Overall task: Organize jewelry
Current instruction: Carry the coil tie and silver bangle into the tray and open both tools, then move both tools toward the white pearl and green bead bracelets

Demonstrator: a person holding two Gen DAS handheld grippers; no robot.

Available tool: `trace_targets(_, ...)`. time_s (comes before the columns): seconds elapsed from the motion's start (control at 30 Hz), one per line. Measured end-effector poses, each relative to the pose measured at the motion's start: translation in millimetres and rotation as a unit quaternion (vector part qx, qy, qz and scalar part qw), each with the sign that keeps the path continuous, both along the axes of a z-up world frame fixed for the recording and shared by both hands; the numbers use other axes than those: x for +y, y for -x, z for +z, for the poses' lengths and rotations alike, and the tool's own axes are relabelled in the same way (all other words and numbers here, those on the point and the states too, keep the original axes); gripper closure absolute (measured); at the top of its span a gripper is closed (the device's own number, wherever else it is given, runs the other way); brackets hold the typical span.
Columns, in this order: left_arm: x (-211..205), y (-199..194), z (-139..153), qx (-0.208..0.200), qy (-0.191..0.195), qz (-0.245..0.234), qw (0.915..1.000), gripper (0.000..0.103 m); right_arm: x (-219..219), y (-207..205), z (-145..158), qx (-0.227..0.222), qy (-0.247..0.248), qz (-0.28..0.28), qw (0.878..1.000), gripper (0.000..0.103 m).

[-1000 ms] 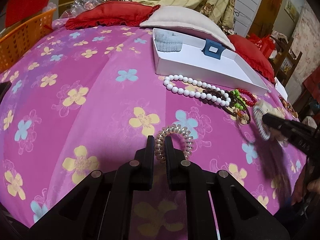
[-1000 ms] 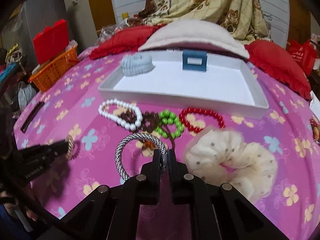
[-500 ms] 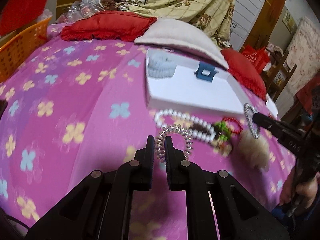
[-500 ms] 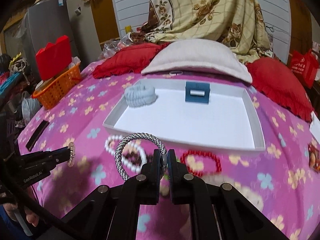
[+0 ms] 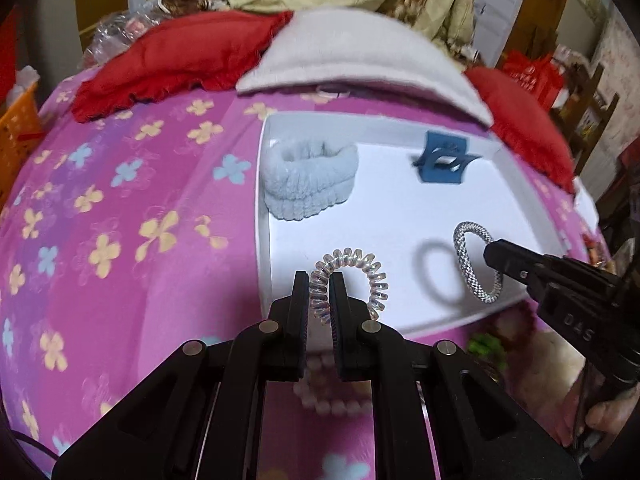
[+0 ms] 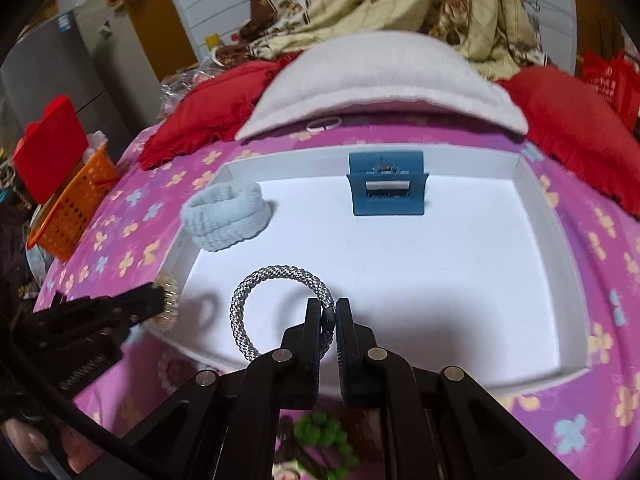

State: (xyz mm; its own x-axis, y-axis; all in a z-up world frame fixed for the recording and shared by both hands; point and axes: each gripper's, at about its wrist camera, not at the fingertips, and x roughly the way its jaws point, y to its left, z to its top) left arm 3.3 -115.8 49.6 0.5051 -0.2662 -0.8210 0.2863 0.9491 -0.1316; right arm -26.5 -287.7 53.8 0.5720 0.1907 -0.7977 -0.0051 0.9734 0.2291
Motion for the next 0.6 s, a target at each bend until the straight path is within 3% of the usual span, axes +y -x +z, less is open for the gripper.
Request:
trace_targets(0.17, -2.2, -12.4, -14.1, 0.010, -0.013, 0.002, 0.9999, 0.094, 1.3, -12.3, -14.4, 0.015, -0.011, 0.001, 1.000, 0.097)
trace_targets(0.3, 3.6, -11.4, -11.9, 0.013, 0.005, -0.005, 0.9999, 0.091, -2.0, -13.5, -17.4, 0.023, -0.035, -0.008, 0.999, 0.096)
trace_targets(0.43, 15.3, -3.8, -2.4, 0.015, 0.026, 0.002, 0.9996, 0.086, -5.8, -3.5, -7.7, 0.007, -0.040, -0.011, 0.999, 0.064)
trace_targets(0.57, 29.7, 16.4, 14.6, 0.003, 0.040, 0.014, 0.9991, 0.084, -4.9, 25.1, 11.0, -0.016, -0.051, 0.013, 0.998, 0.064)
trace_targets(0.6, 36.1, 25.6, 18.8, -0.002, 0.041, 0.023, 0.9989, 0.080, -2.5, 35.3, 14.2, -0.021, -0.055, 0.026, 0.998, 0.064)
